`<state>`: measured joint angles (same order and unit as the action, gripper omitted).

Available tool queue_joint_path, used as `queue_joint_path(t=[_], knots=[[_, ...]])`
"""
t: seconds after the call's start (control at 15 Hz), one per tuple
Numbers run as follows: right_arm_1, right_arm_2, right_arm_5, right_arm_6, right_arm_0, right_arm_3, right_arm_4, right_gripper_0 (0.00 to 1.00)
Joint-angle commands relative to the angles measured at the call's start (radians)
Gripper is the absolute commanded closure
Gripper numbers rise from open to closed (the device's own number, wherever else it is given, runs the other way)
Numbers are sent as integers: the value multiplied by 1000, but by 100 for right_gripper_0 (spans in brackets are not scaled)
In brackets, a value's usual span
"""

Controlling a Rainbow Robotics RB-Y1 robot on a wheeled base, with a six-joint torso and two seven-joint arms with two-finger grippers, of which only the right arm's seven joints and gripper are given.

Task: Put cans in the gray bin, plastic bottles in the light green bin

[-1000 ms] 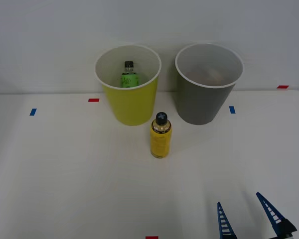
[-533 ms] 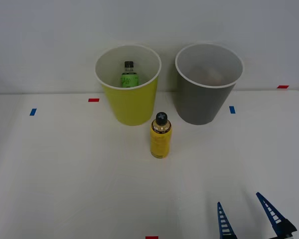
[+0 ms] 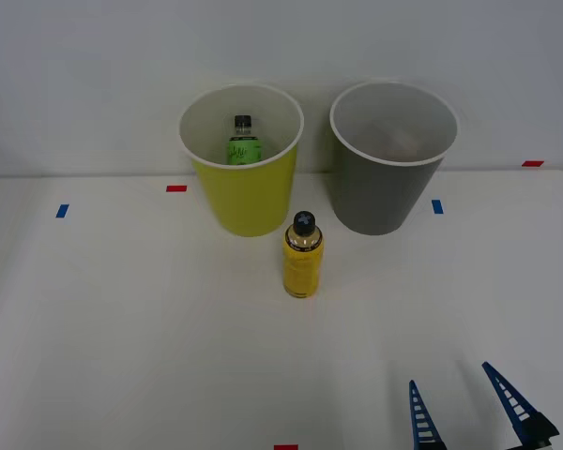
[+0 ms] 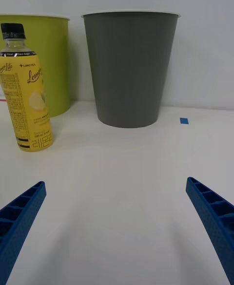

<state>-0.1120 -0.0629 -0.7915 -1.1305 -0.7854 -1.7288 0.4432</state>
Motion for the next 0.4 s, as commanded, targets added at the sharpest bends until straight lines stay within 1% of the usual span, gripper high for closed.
queue_joint_path(t=[0.07,0.4], knots=[[0,0,0,0,0,0,0,0],[0,0,0,0,0,0,0,0]])
